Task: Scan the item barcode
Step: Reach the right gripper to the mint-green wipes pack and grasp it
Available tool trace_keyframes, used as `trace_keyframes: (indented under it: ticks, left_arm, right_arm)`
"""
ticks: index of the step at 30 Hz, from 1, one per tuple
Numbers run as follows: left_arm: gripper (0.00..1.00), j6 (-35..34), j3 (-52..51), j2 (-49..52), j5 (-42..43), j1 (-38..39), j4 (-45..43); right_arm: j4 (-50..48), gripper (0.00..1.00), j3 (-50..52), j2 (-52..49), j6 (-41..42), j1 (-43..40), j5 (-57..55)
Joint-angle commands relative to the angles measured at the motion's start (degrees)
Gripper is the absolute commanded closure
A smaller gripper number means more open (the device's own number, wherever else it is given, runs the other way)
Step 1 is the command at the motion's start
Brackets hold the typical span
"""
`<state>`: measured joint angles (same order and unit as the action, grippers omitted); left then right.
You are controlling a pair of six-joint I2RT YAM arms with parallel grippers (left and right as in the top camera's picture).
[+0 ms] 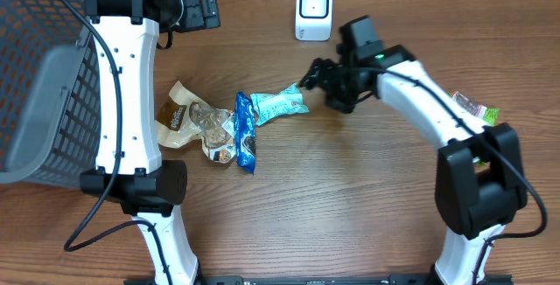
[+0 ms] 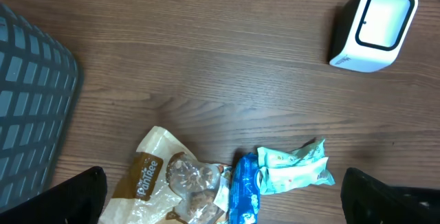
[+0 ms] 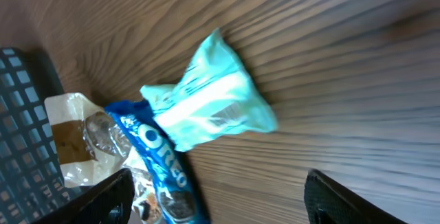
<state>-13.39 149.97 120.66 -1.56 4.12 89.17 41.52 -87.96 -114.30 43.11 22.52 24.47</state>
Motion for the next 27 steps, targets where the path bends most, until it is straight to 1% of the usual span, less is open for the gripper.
trace_keyframes:
  ticks: [1, 4, 9, 12, 16, 19, 23, 25, 27]
  left_arm:
    - [0.0, 0.0, 0.6, 0.0, -0.3, 0.1, 0.0]
    - [0.0, 0.1, 0.6, 0.0, -0.3, 0.1, 0.0]
    - [0.0, 0.0, 0.6, 0.0, -0.3, 0.1, 0.0]
    - [0.0, 0.0, 0.6, 0.0, -0.3, 0.1, 0.0]
    - [0.0, 0.1, 0.6, 0.0, -0.3, 0.1, 0.0]
    - [0.0, 0.0, 0.6, 0.0, -0.3, 0.1, 0.0]
    - [0.01, 0.1, 0.6, 0.0, -0.3, 0.1, 0.0]
    - [0.0, 0.1, 0.6, 0.0, -0.3, 0.0, 0.0]
    - [0.0, 0.1, 0.6, 0.0, -0.3, 0.0, 0.0]
  right_arm:
    - [-1.7, 0.2, 0.6, -0.9, 4.0, 1.4, -5.7]
    - [-1.9, 0.2, 0.6, -0.9, 4.0, 1.5, -5.8]
    - [-1.1, 0.21, 0.6, -0.9, 4.9, 2.3, -1.5]
    - [-0.8, 0.21, 0.8, -0.9, 5.2, 3.6, -1.9]
    - [-3.0, 0.21, 2.6, -0.9, 5.6, 5.6, -4.1]
    - [-7.1, 0.22, 4.8, -0.9, 8.0, 7.3, -5.0]
    - [-15.5, 0.23, 9.4, -1.2, 14.3, 9.4, -6.1]
    - [-19.2, 0.22, 11.0, -1.8, 19.2, 10.1, -5.1]
    - [-21.8, 0.22, 11.6, -2.8, 20.6, 11.0, -4.8]
